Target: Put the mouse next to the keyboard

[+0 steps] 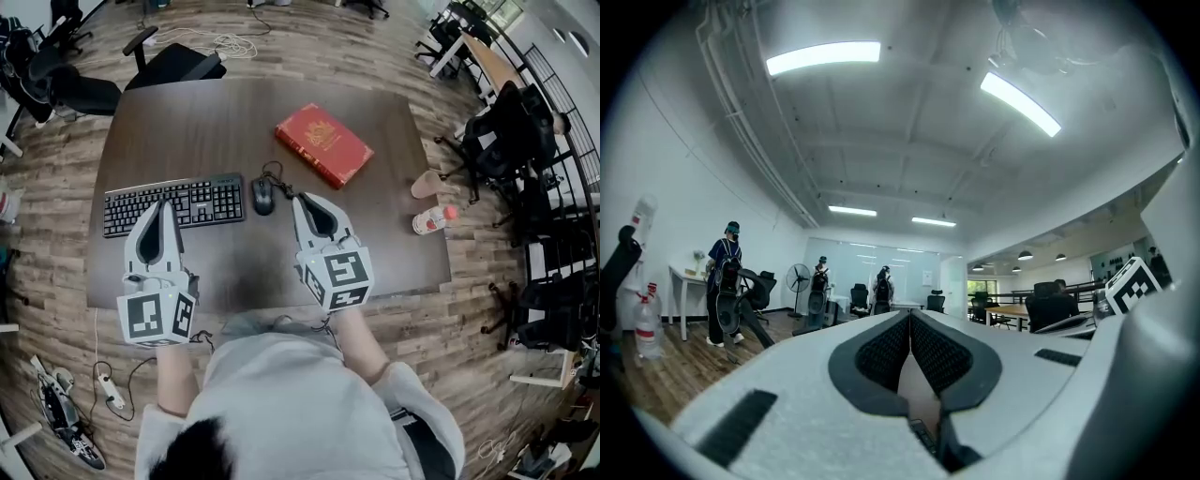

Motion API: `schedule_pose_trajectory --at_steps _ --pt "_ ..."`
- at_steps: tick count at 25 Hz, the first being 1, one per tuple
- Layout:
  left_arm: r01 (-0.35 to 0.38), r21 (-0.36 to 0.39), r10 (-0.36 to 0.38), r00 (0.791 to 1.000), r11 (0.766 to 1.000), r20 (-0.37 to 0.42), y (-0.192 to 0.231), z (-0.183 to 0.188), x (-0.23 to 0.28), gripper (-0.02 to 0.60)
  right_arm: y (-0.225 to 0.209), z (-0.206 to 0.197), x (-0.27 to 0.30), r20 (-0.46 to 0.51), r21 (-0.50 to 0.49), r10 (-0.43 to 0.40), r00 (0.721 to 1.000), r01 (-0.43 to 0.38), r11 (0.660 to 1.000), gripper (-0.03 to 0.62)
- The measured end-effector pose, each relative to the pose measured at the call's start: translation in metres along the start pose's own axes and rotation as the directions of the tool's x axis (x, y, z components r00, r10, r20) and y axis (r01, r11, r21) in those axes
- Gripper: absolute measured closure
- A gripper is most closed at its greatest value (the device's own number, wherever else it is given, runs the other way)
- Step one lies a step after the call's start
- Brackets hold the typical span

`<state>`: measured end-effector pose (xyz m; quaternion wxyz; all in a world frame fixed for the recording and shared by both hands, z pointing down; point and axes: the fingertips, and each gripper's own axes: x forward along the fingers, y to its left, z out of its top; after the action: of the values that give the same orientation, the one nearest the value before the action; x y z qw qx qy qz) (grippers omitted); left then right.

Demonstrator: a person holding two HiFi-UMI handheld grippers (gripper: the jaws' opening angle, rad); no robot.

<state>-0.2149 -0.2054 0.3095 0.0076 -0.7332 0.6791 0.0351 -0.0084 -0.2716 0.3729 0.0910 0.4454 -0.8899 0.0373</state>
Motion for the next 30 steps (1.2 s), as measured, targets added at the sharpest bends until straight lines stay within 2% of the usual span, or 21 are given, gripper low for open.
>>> schedule_pose_trajectory --at_steps 13,30 --pt "-0.002 0.029 0.0 0.999 1.0 0.051 -0.039 0.025 -0.025 0.571 -0.01 0.049 -0.059 0.138 -0.059 -0.007 0.99 0.016 0.998 0.573" --pt "0.006 0.034 -0.01 0.995 0.999 0.099 -0.075 0.043 -0.049 0.572 -0.012 0.065 -0.11 0.215 -0.095 -0.002 0.977 0.023 0.995 0.573"
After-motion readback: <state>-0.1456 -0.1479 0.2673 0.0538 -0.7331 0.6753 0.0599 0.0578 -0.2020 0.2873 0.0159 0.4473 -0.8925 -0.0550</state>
